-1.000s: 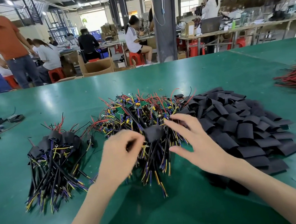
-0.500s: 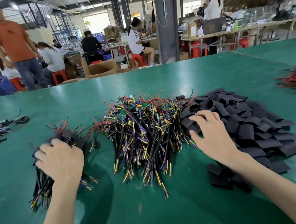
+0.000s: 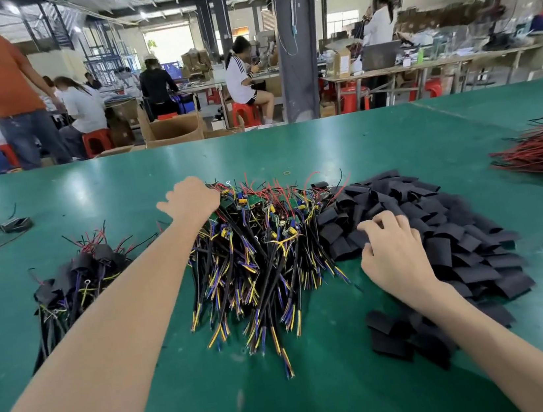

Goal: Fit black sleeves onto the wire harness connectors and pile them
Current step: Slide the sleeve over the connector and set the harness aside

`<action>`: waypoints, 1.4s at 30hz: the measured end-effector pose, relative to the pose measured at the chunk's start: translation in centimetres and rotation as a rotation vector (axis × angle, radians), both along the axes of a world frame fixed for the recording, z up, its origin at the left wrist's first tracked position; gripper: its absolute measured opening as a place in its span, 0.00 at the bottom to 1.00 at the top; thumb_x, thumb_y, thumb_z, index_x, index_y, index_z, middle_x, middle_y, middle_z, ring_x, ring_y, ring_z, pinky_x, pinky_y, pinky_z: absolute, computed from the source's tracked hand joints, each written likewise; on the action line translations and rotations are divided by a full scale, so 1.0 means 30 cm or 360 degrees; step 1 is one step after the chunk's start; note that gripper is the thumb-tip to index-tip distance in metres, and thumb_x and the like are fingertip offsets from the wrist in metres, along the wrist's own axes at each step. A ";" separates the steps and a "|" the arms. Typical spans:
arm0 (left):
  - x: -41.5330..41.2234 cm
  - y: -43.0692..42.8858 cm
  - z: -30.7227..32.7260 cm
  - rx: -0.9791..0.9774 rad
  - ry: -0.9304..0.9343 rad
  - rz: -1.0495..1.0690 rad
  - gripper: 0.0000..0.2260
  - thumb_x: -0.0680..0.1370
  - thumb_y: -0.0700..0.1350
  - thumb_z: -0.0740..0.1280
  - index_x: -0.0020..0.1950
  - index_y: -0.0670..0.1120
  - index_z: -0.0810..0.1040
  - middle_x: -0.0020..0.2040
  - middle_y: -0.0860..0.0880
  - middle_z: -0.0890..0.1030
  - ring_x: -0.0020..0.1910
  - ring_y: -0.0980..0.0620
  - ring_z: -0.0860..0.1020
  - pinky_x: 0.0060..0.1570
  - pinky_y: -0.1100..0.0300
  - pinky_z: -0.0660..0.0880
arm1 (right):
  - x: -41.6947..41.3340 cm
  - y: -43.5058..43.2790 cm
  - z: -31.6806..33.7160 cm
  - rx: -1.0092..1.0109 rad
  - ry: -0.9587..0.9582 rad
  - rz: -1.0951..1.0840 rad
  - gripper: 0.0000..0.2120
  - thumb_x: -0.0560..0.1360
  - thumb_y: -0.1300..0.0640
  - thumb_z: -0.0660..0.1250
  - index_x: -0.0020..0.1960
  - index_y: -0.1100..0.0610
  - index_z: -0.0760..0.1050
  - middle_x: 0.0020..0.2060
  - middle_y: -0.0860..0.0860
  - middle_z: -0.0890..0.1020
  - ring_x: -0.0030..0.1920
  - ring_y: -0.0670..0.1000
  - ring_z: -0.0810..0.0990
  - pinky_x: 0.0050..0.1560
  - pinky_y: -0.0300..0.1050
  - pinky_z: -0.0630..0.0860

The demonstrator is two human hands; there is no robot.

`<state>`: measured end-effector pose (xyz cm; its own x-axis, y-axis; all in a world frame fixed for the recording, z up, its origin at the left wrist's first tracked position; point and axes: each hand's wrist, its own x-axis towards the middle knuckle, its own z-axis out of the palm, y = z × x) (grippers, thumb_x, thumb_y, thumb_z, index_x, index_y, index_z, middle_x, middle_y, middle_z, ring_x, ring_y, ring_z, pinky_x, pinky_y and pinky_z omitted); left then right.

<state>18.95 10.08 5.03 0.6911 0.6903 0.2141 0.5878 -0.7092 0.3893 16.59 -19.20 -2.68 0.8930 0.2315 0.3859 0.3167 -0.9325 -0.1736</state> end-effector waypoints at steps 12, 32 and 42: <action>0.023 -0.020 0.056 -0.0425 -0.0282 -0.0166 0.23 0.70 0.35 0.68 0.63 0.36 0.66 0.59 0.39 0.73 0.57 0.39 0.75 0.55 0.49 0.74 | 0.014 -0.002 -0.001 0.0111 0.0006 -0.0014 0.18 0.73 0.61 0.59 0.63 0.57 0.72 0.57 0.55 0.73 0.58 0.58 0.67 0.57 0.52 0.65; -0.239 -0.039 0.384 0.0463 -0.0563 -0.0951 0.19 0.71 0.28 0.55 0.57 0.42 0.73 0.47 0.43 0.74 0.46 0.45 0.73 0.35 0.58 0.68 | 0.114 -0.018 -0.074 -0.0191 0.0042 0.0009 0.17 0.76 0.43 0.61 0.60 0.50 0.73 0.54 0.50 0.74 0.60 0.52 0.71 0.59 0.51 0.57; -0.328 -0.083 -0.179 0.0513 -0.0349 -0.1235 0.06 0.78 0.33 0.63 0.47 0.42 0.76 0.46 0.45 0.72 0.45 0.45 0.71 0.50 0.48 0.70 | 0.062 0.007 -0.024 0.0210 -0.0306 0.0571 0.08 0.77 0.56 0.65 0.51 0.55 0.82 0.37 0.53 0.81 0.40 0.57 0.80 0.46 0.50 0.72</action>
